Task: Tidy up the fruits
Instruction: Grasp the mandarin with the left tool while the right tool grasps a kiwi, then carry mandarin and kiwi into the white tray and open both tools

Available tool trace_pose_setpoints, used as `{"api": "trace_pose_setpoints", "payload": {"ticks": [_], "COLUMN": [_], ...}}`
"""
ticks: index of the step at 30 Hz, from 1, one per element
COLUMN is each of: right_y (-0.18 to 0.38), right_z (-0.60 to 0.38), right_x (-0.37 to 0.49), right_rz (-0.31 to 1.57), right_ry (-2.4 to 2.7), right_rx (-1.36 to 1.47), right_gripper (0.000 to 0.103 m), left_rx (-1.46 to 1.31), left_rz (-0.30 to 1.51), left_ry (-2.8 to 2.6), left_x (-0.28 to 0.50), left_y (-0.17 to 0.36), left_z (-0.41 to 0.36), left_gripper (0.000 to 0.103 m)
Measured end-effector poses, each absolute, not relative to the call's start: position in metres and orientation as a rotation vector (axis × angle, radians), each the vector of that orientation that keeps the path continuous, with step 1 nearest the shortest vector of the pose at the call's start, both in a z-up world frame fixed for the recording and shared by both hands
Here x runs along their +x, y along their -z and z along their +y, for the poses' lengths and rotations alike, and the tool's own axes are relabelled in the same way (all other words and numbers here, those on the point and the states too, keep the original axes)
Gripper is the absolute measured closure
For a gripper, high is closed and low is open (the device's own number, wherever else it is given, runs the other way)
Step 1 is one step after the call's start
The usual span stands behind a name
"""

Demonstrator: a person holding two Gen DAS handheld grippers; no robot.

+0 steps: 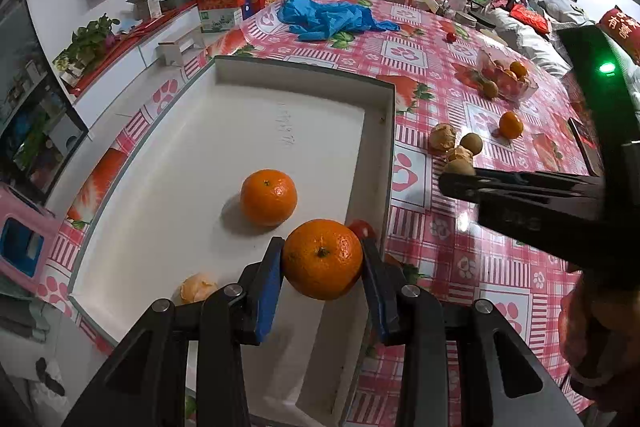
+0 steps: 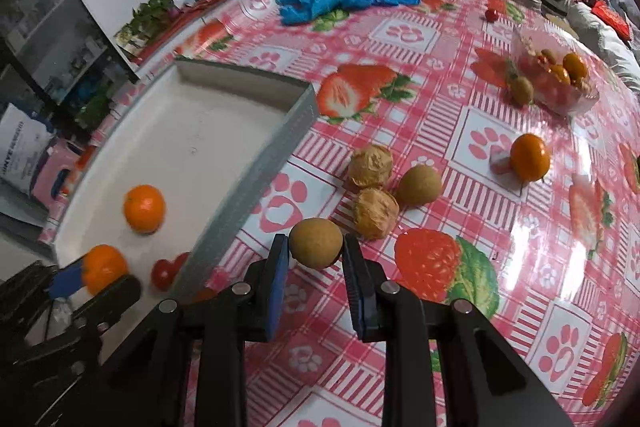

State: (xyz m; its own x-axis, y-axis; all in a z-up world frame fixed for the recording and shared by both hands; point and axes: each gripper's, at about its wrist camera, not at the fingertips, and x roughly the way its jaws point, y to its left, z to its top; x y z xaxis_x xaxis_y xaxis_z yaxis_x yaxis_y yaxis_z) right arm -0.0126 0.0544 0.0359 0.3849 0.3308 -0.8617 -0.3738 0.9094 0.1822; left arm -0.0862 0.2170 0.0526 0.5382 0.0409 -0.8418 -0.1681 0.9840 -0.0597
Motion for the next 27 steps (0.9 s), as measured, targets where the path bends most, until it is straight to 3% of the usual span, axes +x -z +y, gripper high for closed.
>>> {"api": "trace_pose_setpoints", "payload": {"ticks": [9,24,25,26,27], "right_y": [-0.068,-0.049,-0.050,-0.051,-0.054], "right_z": [0.087,0.157,0.157,0.157,0.156], "right_x": [-0.023,-0.032,-0.033,-0.034,-0.034], "right_rz": [1.036,1.076,1.071,1.066,1.057], "right_ry": [-0.568,-0.701,-0.707,-0.709,-0.710], "right_rx": [-0.032,-0.131,-0.134,-0.137,-0.135], "right_gripper": [0.074,0.073,0.067,0.050,0.040], "left_rx": [-0.162,-0.187,-0.188,-0.181,-0.173], "left_rz": [0.968,1.005,1.005,1.007,1.006], "left_ry": [-0.179,-0.252,-0.253,-0.263,-0.273], "left_x": [-0.085,-0.090,-0.090,-0.091,-0.091], "left_y": [-0.058,-0.035,-0.034,-0.034,-0.034], "left_z": [0.242,0.278,0.278,0.278,0.277], "left_gripper": [0.064,0.062,0.058,0.054,0.041]}}
